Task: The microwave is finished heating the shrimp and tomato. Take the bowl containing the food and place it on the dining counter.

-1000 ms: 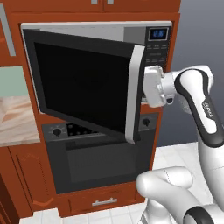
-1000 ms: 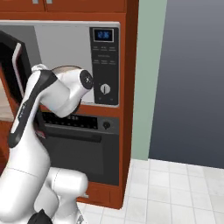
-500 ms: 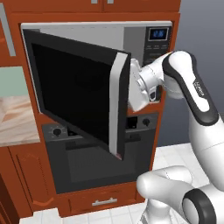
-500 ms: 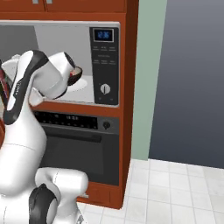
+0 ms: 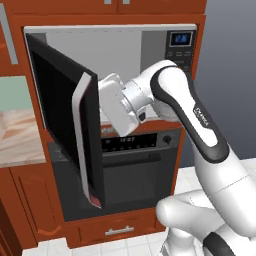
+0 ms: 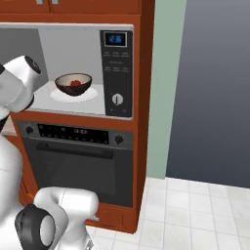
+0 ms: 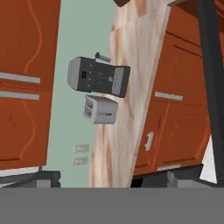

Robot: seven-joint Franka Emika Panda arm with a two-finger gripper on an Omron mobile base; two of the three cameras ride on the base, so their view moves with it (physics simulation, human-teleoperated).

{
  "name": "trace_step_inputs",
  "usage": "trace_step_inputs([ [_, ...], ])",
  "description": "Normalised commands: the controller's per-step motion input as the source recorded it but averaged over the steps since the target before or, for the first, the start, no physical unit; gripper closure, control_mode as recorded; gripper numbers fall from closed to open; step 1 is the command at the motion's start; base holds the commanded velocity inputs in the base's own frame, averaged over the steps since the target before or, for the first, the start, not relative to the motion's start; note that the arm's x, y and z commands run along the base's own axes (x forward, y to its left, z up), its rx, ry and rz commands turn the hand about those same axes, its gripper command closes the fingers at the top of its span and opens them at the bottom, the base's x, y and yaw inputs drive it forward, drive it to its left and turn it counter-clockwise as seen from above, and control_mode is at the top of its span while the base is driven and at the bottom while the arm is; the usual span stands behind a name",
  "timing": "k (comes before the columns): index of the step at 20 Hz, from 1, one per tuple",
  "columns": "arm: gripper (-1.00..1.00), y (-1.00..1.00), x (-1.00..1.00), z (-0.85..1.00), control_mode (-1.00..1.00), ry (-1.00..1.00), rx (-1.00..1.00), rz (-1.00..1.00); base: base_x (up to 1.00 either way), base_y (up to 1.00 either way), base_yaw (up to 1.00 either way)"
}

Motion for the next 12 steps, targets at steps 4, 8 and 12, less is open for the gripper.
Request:
trace_step_inputs([
  [4,-1.00,0.62,0.03,0.00,-1.00,-0.08,-0.02,-0.16,0.00,0.00,0.00],
  [8,-1.00,-0.60,0.25,0.01,-1.00,0.00,0.01,-0.07,0.00,0.00,0.00],
  [12,-1.00,-1.00,0.31,0.02,-1.00,-0.03,0.04,-0.18,0.00,0.00,0.00],
])
